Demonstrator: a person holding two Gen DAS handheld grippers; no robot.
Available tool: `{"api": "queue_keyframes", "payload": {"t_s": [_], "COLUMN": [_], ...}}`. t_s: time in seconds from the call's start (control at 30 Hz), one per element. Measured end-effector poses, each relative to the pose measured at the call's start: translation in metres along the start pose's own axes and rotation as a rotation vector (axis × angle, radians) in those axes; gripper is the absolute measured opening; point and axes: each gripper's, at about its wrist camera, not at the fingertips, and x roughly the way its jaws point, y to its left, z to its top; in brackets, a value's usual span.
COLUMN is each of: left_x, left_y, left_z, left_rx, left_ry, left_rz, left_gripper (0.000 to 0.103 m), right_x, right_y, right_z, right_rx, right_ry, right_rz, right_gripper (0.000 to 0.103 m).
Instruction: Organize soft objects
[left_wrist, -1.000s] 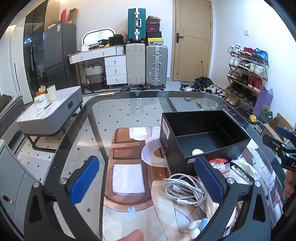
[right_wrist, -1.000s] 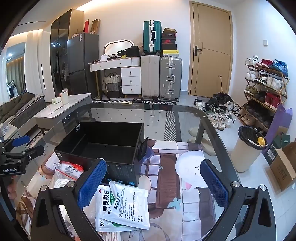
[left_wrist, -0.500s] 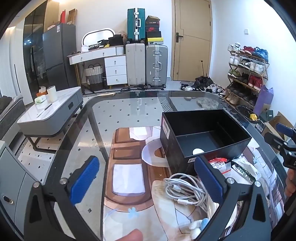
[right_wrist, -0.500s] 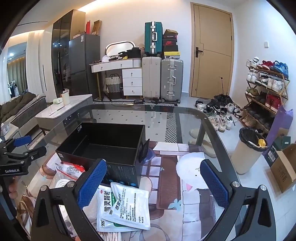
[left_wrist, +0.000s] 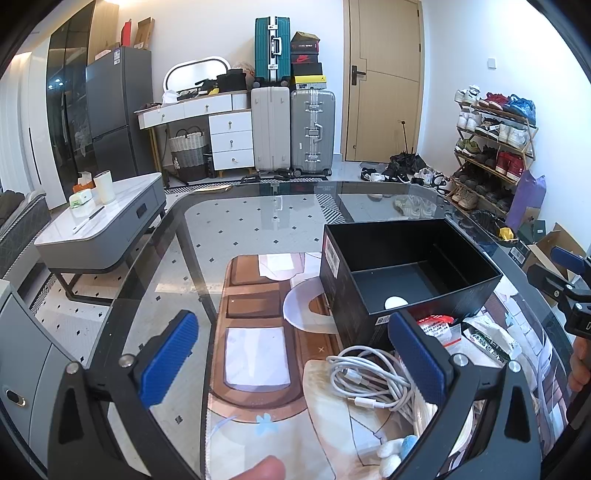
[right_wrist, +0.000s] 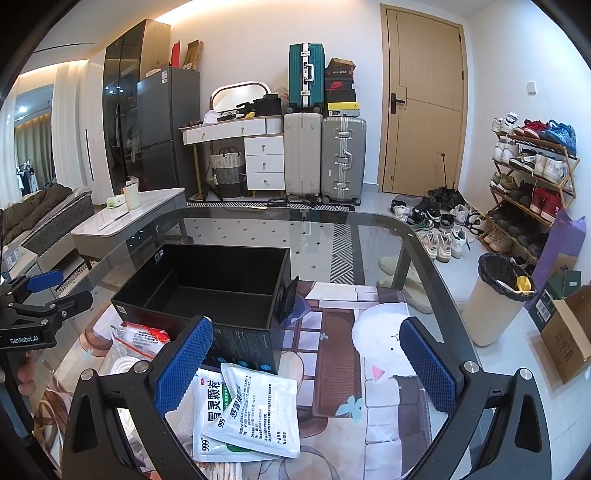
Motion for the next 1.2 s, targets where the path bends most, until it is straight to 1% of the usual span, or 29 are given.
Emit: {"api": "queue_keyframes", "payload": {"t_s": [0.47,1.2], "left_x": [-0.0023,-0.0037], "left_y": [0.0021,-0.0007], "left_z": [0.0022,0.0052], "left_rx": [0.000,0.008], "left_ry": [-0.010,-0.003], "left_rz": [0.000,0.002], "left_gripper": [0.103,0.103], "right_x": [0.0000,0.0004], "right_y": [0.0001,-0.0005], "right_z": [0.0005,0.0005], "right_rx": [0.002,0.001], "right_ry": [-0.001,-0.002], "right_rz": [0.003,0.003], "right_gripper": [0.103,0.103]}}
